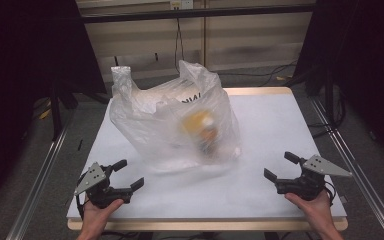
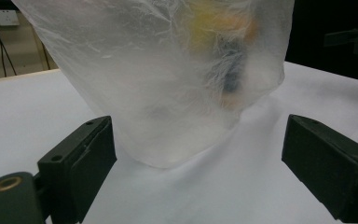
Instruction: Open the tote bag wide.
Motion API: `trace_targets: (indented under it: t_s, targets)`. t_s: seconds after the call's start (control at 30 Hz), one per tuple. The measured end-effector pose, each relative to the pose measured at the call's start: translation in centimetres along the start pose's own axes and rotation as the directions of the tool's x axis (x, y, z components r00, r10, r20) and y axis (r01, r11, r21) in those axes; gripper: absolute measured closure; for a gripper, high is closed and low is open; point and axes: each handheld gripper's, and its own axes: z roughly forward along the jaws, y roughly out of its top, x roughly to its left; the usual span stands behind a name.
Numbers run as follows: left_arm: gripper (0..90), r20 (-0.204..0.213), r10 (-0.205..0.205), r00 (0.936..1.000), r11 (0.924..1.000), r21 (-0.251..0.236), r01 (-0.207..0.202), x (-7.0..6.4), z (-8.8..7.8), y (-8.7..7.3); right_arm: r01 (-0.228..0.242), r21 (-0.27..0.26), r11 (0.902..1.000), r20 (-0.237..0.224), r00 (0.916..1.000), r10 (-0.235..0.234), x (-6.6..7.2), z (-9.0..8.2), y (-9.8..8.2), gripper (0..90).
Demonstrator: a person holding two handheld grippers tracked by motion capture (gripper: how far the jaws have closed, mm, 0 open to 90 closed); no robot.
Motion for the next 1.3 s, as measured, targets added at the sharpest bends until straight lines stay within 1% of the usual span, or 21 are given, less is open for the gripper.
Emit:
trace_targets:
  t_s: [0.23,0.27,0.3,0.37,0.4,0.5,0.57,0.6,0.67,0.73,0.8,0.9,0.93,0.97,1.03,1.07,1.1,1.13,1.17,1.27,1.3]
  targets:
    - [15.8,0.006,-0.009,0.9999,0.9999,0.008,0.009,-0.1,0.2,0.0,-0.012,0.006,0.9999,-0.024,0.9996,0.013,-0.2,-0.1,0.0,16.5]
    - [17.6,0.006,0.013,0.9999,0.9998,0.017,-0.013,-0.1,0.1,0.0,-0.010,0.006,0.9999,-0.023,0.9997,0.010,-0.2,-0.2,0.0,20.1]
    - [19.4,0.006,0.013,0.9999,0.9997,0.018,-0.013,-0.1,0.2,0.0,-0.004,0.002,1.0000,-0.027,0.9996,0.004,-0.2,-0.2,0.0,23.1]
    - [25.7,0.011,0.011,0.9999,0.9998,0.016,-0.011,-0.1,0.2,0.0,0.000,0.000,1.0000,-0.033,0.9995,0.000,-0.2,-0.2,0.1,26.7]
    - [29.7,0.028,0.032,0.9991,0.9988,0.036,-0.033,0.1,0.1,0.1,0.006,-0.004,1.0000,-0.053,0.9986,-0.006,-0.1,-0.3,0.1,32.8]
    - [39.6,0.037,-0.004,0.9993,0.9998,0.018,0.004,-0.1,0.1,0.1,0.015,-0.001,0.9999,-0.080,0.9967,-0.015,0.0,-0.2,0.2,44.2]
    - [46.8,0.055,0.020,0.9983,0.9991,0.036,-0.022,0.1,0.0,0.3,0.012,0.006,0.9999,-0.103,0.9947,-0.011,0.0,0.0,0.3,52.0]
    - [51.2,0.055,0.020,0.9983,0.9991,0.036,-0.022,0.1,0.0,0.3,0.012,0.006,0.9999,-0.103,0.9947,-0.011,0.0,0.0,0.3,52.0]
    - [55.5,0.050,0.011,0.9987,0.9993,0.034,-0.013,-0.3,0.1,0.5,0.021,0.015,0.9997,-0.138,0.9903,-0.019,0.2,0.3,0.5,60.9]
    - [58.5,0.066,0.010,0.9978,0.9988,0.047,-0.013,-0.4,0.2,0.7,0.025,0.022,0.9995,-0.161,0.9868,-0.021,0.3,0.5,0.7,64.5]
    - [62.3,0.112,0.008,0.9937,0.9982,0.059,-0.015,-0.4,0.3,0.8,0.024,0.038,0.9990,-0.189,0.9818,-0.016,0.3,0.8,0.9,68.7]
    - [66.2,0.106,0.012,0.9942,0.9963,0.083,-0.021,-0.8,0.4,1.0,0.020,0.045,0.9988,-0.205,0.9786,-0.011,0.4,1.1,1.1,74.2]
    - [70.7,0.121,0.003,0.9926,0.9949,0.100,-0.015,-1.0,0.4,1.3,0.024,0.048,0.9986,-0.214,0.9767,-0.013,0.5,1.2,1.4,77.7]
    - [72.1,0.121,0.003,0.9926,0.9949,0.100,-0.015,-1.0,0.4,1.3,0.024,0.048,0.9986,-0.214,0.9767,-0.013,0.5,1.2,1.4,77.7]
    - [75.8,0.156,-0.001,0.9878,0.9954,0.094,-0.014,-1.0,0.5,1.5,0.027,0.058,0.9979,-0.232,0.9727,-0.013,0.6,1.2,1.9,83.6]
    - [75.8,0.126,-0.008,0.9919,0.9945,0.105,-0.006,-1.2,0.6,1.6,0.027,0.058,0.9979,-0.232,0.9727,-0.013,0.6,1.2,1.9,83.6]
    - [80.2,0.140,-0.015,0.9901,0.9935,0.113,-0.001,-1.1,0.7,1.9,0.019,0.060,0.9980,-0.245,0.9695,-0.003,0.5,1.4,2.3,88.0]
    - [82.7,0.140,-0.015,0.9901,0.9935,0.113,-0.001,-1.1,0.7,1.9,0.021,0.058,0.9981,-0.249,0.9686,-0.006,0.4,1.5,2.5,89.5]
    - [84.3,0.174,-0.018,0.9846,0.9937,0.112,-0.002,-0.9,0.7,2.1,0.013,0.060,0.9981,-0.258,0.9662,0.003,0.4,1.6,2.7,90.0]
    - [89.3,0.180,-0.025,0.9833,0.9949,0.101,0.007,-1.1,0.8,2.4,0.008,0.055,0.9984,-0.271,0.9627,0.007,0.4,2.0,3.2,90.0]
    - [90.0,0.186,-0.023,0.9822,0.9951,0.098,0.005,-1.2,0.9,2.7,0.013,0.051,0.9986,-0.287,0.9580,0.003,0.6,2.5,3.8,90.0]
